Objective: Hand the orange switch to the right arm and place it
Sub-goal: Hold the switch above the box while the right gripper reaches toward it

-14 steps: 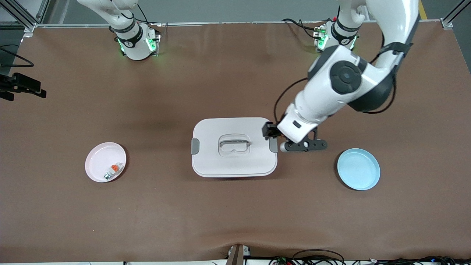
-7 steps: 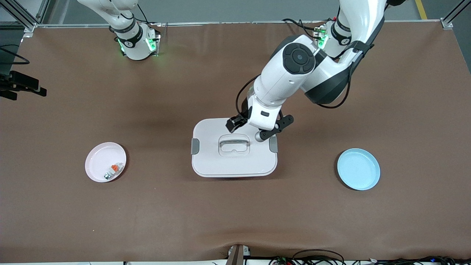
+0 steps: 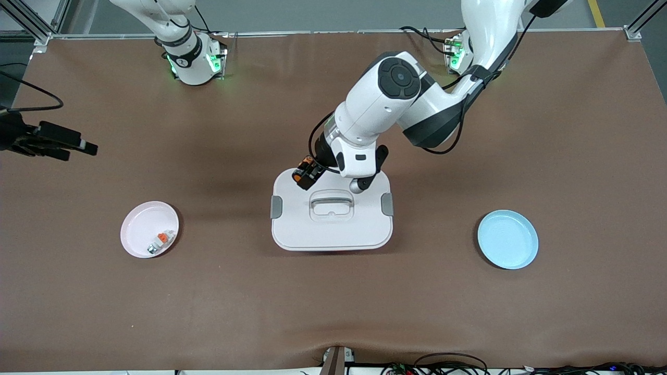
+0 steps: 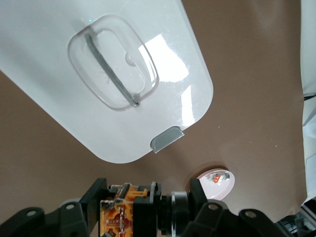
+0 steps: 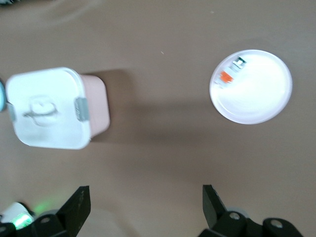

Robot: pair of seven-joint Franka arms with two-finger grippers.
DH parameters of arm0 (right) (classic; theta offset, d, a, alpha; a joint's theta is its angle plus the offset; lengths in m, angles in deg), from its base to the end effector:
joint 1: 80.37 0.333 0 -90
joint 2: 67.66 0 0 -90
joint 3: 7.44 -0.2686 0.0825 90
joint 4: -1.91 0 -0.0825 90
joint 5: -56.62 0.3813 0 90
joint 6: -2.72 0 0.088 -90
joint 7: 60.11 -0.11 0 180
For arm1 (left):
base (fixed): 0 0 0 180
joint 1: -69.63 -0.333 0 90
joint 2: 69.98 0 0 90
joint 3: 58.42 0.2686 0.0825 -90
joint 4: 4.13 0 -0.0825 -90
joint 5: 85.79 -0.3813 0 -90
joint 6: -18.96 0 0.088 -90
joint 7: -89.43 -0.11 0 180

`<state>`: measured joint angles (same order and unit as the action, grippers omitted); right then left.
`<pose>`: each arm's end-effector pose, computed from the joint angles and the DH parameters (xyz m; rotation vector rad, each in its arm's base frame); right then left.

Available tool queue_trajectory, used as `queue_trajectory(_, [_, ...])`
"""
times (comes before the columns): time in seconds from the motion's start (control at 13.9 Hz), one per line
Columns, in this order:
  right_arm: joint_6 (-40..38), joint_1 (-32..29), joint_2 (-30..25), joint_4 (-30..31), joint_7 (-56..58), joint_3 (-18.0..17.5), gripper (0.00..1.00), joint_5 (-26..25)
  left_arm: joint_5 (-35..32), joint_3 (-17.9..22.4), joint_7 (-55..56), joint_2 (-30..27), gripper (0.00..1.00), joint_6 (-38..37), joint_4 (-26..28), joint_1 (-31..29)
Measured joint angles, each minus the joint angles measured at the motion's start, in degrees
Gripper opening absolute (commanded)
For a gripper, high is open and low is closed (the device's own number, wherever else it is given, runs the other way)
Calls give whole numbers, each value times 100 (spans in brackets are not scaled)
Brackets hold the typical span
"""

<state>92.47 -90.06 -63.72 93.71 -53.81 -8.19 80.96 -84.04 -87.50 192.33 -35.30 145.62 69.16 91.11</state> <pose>0.5656 -0.0431 0.5305 -2.7041 0.0903 0.0628 0.5212 -0.5011 0.4326 2.3106 1.3554 -0.2606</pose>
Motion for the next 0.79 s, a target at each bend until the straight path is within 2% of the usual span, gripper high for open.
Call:
queue_trajectory(0.36, [1609,237,-994,1855,-17,-83,100,1131,1,0,679,261,0,201,-7,69])
queue_trajectory(0.57, [2639,813,-1571,2834,-203,-107,100,1619,1,0,753,291,0,206,-18,126])
queue_trajectory(0.79, [3560,1592,-2008,3594,-563,-130,100,1745,2,0,760,304,0,206,-19,165])
